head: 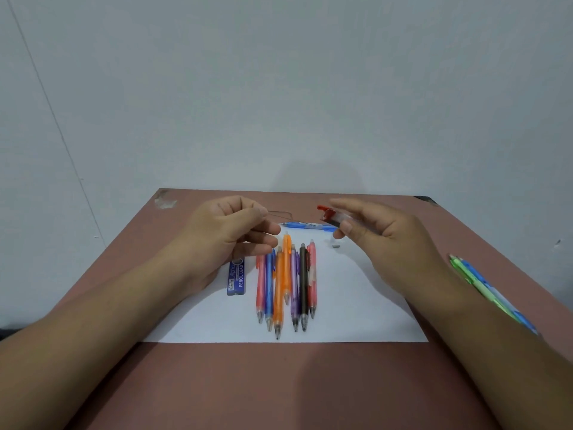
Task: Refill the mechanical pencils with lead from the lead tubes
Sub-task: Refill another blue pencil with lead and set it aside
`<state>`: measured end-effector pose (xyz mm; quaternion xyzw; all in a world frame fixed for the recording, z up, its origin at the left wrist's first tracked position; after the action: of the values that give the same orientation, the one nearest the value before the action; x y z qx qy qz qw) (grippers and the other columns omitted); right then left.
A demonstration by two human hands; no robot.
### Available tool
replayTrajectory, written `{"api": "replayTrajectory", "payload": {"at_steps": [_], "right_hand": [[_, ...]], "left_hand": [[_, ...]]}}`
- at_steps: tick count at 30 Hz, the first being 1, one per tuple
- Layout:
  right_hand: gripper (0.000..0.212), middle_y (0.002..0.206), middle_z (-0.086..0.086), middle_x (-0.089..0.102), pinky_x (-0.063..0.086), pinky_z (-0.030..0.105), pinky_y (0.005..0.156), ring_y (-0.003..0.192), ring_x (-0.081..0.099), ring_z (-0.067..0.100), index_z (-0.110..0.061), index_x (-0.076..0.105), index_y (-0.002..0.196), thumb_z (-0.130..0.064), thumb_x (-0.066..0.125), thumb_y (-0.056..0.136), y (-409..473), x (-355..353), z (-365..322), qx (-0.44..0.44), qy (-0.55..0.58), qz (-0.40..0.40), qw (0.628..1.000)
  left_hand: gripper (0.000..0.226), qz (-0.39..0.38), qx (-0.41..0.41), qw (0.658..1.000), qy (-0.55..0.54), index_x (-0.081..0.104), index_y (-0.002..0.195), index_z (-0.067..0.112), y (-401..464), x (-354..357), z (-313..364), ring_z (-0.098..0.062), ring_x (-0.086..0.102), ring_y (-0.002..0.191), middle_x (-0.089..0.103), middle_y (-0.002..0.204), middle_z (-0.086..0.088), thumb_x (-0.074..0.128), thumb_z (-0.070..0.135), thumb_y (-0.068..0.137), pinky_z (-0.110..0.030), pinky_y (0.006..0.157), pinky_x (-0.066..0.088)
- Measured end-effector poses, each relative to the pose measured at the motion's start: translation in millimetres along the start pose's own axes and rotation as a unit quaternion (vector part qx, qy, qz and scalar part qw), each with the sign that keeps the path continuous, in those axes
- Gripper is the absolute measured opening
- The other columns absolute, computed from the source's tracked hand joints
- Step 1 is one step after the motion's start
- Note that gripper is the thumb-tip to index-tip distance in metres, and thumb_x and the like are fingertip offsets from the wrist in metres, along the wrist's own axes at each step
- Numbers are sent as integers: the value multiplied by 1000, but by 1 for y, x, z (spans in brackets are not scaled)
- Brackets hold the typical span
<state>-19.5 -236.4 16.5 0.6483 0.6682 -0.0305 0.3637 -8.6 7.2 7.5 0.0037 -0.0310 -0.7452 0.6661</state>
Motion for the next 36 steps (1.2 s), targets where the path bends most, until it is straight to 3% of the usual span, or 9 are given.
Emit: {"api": "replayTrajectory", "payload": {"at_steps": [4,7,12,16,20,24,26,30,36], "right_hand": [[20,87,-9,77,44,9,71,85,65,-4,-34,72,103,-17,61,100,0,3,-2,45,95,10,994],[15,86,-5,78,44,17,67,68,60,-2,-27,69,106,-15,61,101,1,4,-2,79,133,10,988],[15,87,-7,79,55,24,71,85,72,8,-28,62,104,-15,65,98,1,7,-4,99,156,-10,983],[17,88,-3,79,50,24,73,84,73,4,-23,63,110,-15,67,95,-1,10,-4,100,172,-32,980],[23,90,4,79,54,22,71,87,75,13,-12,63,117,-11,67,94,-1,12,-5,98,193,-48,975],[23,89,10,78,55,25,68,88,76,23,-8,63,115,-5,68,93,-1,14,-4,105,225,-60,967],[25,89,11,78,55,24,66,87,76,25,-6,63,117,-5,69,92,-1,14,-4,107,233,-60,965],[27,89,12,78,57,28,66,87,76,26,-5,63,118,-6,70,92,-2,13,-6,106,235,-62,964],[24,90,14,78,61,34,66,83,76,29,-8,66,116,-7,69,92,-2,10,-9,101,243,-57,963]], "left_hand": [[18,-20,37,999,21,63,93,5,-4,3,5,-23,71,82,77,101,-10,56,19,100,-30,65,61],[16,-32,87,995,47,61,92,4,-8,5,9,-26,71,82,77,107,-3,56,17,100,-32,62,60],[11,-74,178,974,116,66,79,21,-16,11,10,-25,73,92,70,125,12,64,26,88,-31,64,60],[14,-116,222,955,156,66,79,26,-14,12,4,-14,62,124,69,126,6,68,27,93,-40,73,60],[17,-155,233,935,219,64,89,27,-17,15,0,-29,58,127,62,137,17,60,44,90,-54,88,58],[15,-162,246,925,240,64,91,30,-18,16,0,-22,57,131,64,133,17,60,45,92,-55,87,56],[10,-157,266,916,255,62,90,30,-19,16,1,-10,50,138,67,127,14,60,39,95,-49,83,58],[10,-130,303,900,285,60,88,27,-23,19,5,1,54,130,65,130,21,61,33,96,-20,76,52],[13,-98,319,892,305,60,89,32,-20,17,5,2,59,122,68,122,22,55,44,93,-18,75,53]]}}
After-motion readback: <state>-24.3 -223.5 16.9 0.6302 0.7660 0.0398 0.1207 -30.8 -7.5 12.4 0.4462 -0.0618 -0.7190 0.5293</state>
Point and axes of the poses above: each hand's wrist, its own y-axis towards the middle knuckle, its own x-axis out of the palm, z = x × y, the point moved 2 cm from there along y, towards the middle knuckle
